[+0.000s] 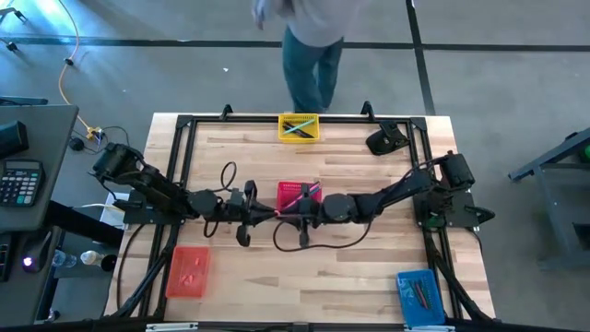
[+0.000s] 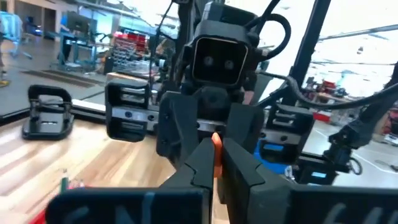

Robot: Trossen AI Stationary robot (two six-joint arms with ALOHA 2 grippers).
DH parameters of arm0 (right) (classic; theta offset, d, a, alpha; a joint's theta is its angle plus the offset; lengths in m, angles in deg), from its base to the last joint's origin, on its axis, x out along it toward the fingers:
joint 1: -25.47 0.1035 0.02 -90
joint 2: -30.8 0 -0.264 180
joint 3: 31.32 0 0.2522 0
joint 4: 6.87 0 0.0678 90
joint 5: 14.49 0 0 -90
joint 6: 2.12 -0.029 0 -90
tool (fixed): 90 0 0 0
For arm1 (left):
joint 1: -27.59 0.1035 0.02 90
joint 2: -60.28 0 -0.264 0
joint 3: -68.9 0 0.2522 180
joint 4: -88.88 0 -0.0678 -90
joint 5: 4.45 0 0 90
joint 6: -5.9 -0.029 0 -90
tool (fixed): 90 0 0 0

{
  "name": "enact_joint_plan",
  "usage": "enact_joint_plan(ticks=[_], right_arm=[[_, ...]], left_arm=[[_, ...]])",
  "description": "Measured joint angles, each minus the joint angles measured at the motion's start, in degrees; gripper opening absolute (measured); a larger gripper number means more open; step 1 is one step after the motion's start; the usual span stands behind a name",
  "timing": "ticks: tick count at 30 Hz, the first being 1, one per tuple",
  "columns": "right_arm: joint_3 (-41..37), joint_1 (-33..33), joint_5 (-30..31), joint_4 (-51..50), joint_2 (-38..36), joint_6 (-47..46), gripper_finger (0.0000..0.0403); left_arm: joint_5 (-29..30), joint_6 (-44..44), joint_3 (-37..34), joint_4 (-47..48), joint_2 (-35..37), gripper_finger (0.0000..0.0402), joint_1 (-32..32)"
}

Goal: Sort crayons/erasers/pens/pencils in bins
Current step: Put the orange eraser into the orange bin

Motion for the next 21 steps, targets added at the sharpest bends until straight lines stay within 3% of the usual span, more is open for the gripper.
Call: enact_joint_plan(ticks=[6, 11, 16, 21], right_arm=[[0.0, 0.0, 0.9, -1.7, 0.0, -1.5, 0.0148], [0.0, 0.0, 1.4, -6.6, -1.8, -0.9, 0.0195], [0.0, 0.1, 5.2, -16.6, -6.3, 1.3, 0.02], [-0.2, 0.4, 7.9, -25.3, -9.8, 2.8, 0.0157]], left_arm=[[0.8, -1.7, 0.0, 1.2, 1.6, 0.0001, 0.0], [0.9, -3.1, -0.1, 8.6, 8.0, 0.0, 0.0], [1.0, -2.3, -0.1, 23.5, 17.6, 0.0, -1.1], [1.1, 1.6, -0.1, 38.1, 27.1, 0.0, -3.5]])
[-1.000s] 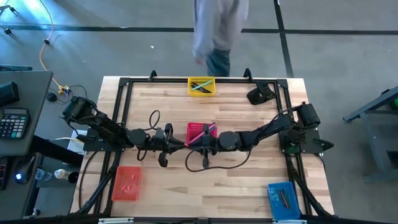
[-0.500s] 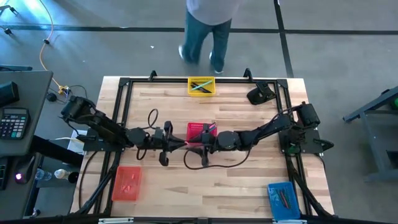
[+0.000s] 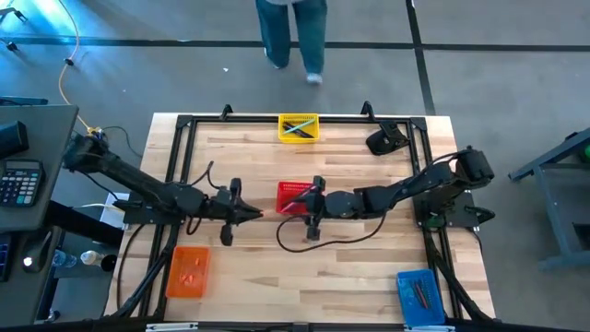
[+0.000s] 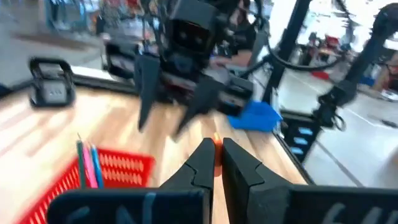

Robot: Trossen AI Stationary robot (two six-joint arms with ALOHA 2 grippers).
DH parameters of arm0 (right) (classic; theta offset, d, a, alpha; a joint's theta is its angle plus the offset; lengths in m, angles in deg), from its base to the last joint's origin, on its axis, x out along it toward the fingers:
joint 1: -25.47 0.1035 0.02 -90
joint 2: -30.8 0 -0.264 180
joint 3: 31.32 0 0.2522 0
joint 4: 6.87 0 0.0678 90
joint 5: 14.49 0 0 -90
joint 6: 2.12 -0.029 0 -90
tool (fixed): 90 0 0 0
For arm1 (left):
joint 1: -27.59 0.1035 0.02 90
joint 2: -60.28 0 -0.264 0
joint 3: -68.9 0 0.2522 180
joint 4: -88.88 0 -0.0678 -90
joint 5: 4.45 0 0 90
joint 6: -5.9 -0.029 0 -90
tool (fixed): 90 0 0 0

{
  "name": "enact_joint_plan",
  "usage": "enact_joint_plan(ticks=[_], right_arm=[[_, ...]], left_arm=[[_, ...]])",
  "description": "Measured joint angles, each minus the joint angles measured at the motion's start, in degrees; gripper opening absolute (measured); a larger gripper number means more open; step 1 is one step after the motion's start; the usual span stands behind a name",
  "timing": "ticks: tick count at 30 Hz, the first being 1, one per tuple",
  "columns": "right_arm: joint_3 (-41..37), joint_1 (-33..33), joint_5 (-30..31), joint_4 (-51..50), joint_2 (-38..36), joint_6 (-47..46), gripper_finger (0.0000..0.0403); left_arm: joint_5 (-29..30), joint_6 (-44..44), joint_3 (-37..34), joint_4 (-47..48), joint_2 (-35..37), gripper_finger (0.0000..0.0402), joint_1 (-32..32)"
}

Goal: Sort crayons/erasers/pens/pencils in bins
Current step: Put the orange eraser into the orange bin

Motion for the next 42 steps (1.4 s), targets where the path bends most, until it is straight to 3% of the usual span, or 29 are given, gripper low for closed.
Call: enact_joint_plan(ticks=[4, 10, 13, 18, 22, 31, 35, 42], right_arm=[[-3.0, 0.5, 0.2, 1.5, -0.5, 2.7, 0.0099], [-10.6, 0.4, -0.9, 15.3, -0.5, 1.9, 0.0012], [-14.5, 0.4, -0.9, 24.3, -0.5, 2.8, 0.0009], [-18.5, -0.7, -1.1, 31.6, -0.5, 3.8, 0.0016], [-19.2, -1.7, -1.1, 32.4, -0.5, 3.8, 0.0005], [-19.2, -2.3, -1.3, 34.0, -0.5, 6.4, 0.0002], [-19.2, -2.3, -1.3, 34.2, -0.5, 6.8, 0.0002], [-19.2, -2.3, -1.3, 34.2, -0.5, 6.8, 0.0002]], left_arm=[[0.6, 3.0, 3.6, 17.8, 5.6, 0.0, -3.4], [3.8, 10.3, 15.9, 49.8, 6.9, 0.0, -10.9], [2.0, 17.4, 21.1, 62.3, 6.0, 0.0, -14.8], [-6.3, 34.4, 24.7, 77.2, 4.5, 0.0, -20.9], [-12.0, 47.9, 24.5, 82.6, 2.9, 0.0, -27.5], [-11.2, 67.0, 24.5, 86.1, -4.3, 0.0, -40.9], [-10.7, 69.2, 24.4, 86.1, -9.1, 0.0, -43.1], [-10.7, 66.5, 24.4, 84.2, -17.3, 0.0, -41.6]])
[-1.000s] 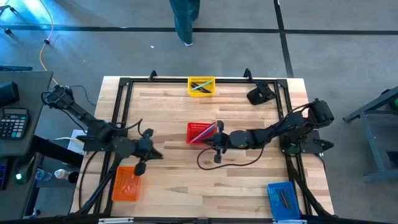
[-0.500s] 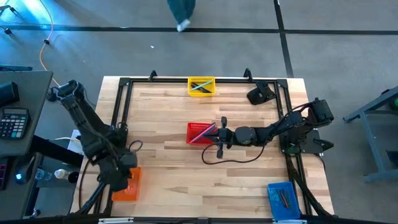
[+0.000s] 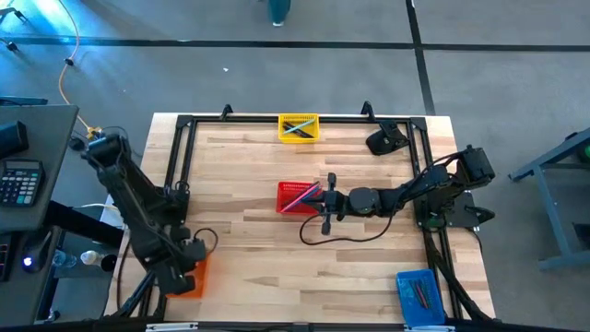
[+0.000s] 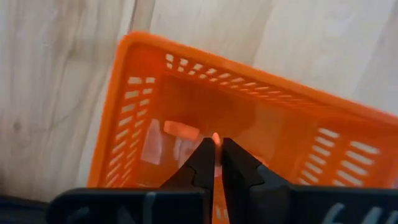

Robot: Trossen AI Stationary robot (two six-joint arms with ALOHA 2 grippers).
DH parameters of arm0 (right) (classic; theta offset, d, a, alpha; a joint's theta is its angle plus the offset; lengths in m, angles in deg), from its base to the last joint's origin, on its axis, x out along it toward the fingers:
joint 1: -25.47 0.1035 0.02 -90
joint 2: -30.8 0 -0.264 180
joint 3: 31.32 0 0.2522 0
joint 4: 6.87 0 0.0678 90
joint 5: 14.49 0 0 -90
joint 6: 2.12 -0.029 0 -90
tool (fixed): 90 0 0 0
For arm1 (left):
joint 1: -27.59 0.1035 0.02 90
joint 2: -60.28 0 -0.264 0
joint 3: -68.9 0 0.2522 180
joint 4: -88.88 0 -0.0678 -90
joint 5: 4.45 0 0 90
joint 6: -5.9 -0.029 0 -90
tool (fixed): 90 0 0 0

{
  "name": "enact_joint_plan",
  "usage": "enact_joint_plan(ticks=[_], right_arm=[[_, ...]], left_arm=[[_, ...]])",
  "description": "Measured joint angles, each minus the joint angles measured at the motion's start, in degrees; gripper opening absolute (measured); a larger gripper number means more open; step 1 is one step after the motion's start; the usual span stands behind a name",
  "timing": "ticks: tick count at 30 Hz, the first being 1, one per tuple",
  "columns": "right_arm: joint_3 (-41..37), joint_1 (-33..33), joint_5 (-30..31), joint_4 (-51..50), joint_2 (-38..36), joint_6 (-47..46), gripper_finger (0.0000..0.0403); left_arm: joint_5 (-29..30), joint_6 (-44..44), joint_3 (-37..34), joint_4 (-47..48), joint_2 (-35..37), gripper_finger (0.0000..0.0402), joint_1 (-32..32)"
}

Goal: Sort crayons/erasers/pens/pencils in bins
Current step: Put the orange eraser into the orange bin, then return to Home Position

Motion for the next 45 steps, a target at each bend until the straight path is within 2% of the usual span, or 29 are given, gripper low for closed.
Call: enact_joint_plan(ticks=[6, 12, 19, 26, 30, 34, 39, 42, 45], right_arm=[[0.0, 0.0, 0.0, 0.0, 0.0, 0.0, 0.0002], [0.0, 0.0, 0.0, 0.0, 0.0, 0.0, 0.0002], [0.0, 0.0, 0.0, -0.1, 0.0, 0.0, 0.0002], [0.0, 0.0, 0.0, -0.6, 0.0, 0.0, 0.0002], [0.0, 0.0, 0.0, -0.7, 0.0, 0.0, 0.0002], [0.0, 0.0, 0.0, -0.7, 0.0, 0.0, 0.0002], [0.0, 0.0, -3.0, -1.0, 0.0, 0.0, 0.0002], [0.0, 0.0, -3.5, -0.9, 0.0, 0.0, 0.0002], [0.0, 0.0, -4.5, -0.6, 0.0, 0.3, 0.0002]], left_arm=[[-4.3, -2.6, 0.0, -1.2, -4.6, 0.0, 0.9], [-4.7, -2.2, 0.0, -1.8, -6.5, 0.0007, 0.9], [-5.7, -3.2, 0.0, -1.7, -6.9, 0.0053, 0.9], [-11.0, -7.4, 1.1, 0.6, -6.9, 0.0099, 0.9], [-15.1, -13.3, 3.9, 4.0, -6.7, 0.0109, 2.0], [-15.2, -21.7, 7.2, 5.6, -4.1, 0.0092, 4.2], [-14.5, -31.3, 8.3, 4.1, 2.4, 0.0045, 10.7], [-9.9, -38.1, 8.3, 1.8, 6.1, 0.0013, 15.7], [-6.8, -46.5, 6.9, -4.7, 9.0, 0.0004, 21.7]])
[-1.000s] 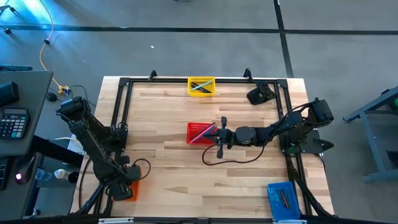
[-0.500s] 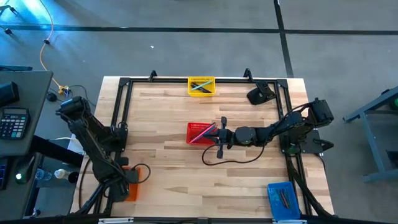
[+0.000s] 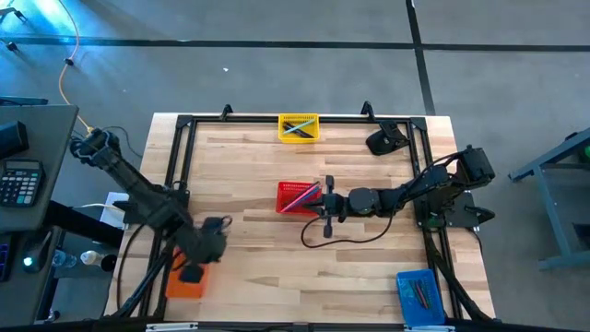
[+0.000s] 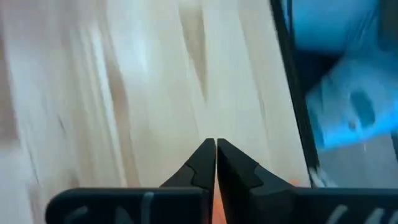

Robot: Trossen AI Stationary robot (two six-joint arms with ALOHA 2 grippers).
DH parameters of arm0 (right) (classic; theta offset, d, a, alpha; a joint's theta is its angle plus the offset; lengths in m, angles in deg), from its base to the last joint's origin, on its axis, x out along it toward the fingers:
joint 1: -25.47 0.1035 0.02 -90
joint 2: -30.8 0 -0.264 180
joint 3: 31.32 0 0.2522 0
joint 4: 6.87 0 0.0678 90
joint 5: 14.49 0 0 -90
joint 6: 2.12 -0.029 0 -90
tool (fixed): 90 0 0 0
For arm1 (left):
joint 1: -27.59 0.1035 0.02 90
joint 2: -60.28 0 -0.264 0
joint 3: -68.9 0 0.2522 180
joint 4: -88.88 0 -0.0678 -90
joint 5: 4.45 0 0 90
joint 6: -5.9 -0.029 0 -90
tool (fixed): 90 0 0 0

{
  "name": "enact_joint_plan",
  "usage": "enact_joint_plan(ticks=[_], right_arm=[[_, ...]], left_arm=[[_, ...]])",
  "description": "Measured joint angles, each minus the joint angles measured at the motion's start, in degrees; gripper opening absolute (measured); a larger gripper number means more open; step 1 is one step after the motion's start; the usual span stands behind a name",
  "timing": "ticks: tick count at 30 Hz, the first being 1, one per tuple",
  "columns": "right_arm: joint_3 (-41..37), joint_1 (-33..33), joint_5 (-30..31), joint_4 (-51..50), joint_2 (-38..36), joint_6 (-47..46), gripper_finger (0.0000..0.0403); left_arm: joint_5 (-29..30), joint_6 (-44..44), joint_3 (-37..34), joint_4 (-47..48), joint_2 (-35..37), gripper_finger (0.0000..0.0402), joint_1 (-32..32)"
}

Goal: Sort crayons/erasers/pens/pencils in bins
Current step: Return to Home Position

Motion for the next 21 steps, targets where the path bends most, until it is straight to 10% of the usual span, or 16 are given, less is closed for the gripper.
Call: enact_joint_plan(ticks=[11, 21], right_arm=[[-6.9, -1.9, -2.3, -2.0, -10.8, -0.4, 0.0002], [-17.4, -12.2, -9.6, -10.4, -31.9, -0.1, 0.0002]], left_arm=[[-5.5, -24.1, -15.3, -43.2, 2.6, 0.0001, 21.6], [-8.3, -27.7, -26.6, -73.3, 2.7, 0.0, 34.7]])
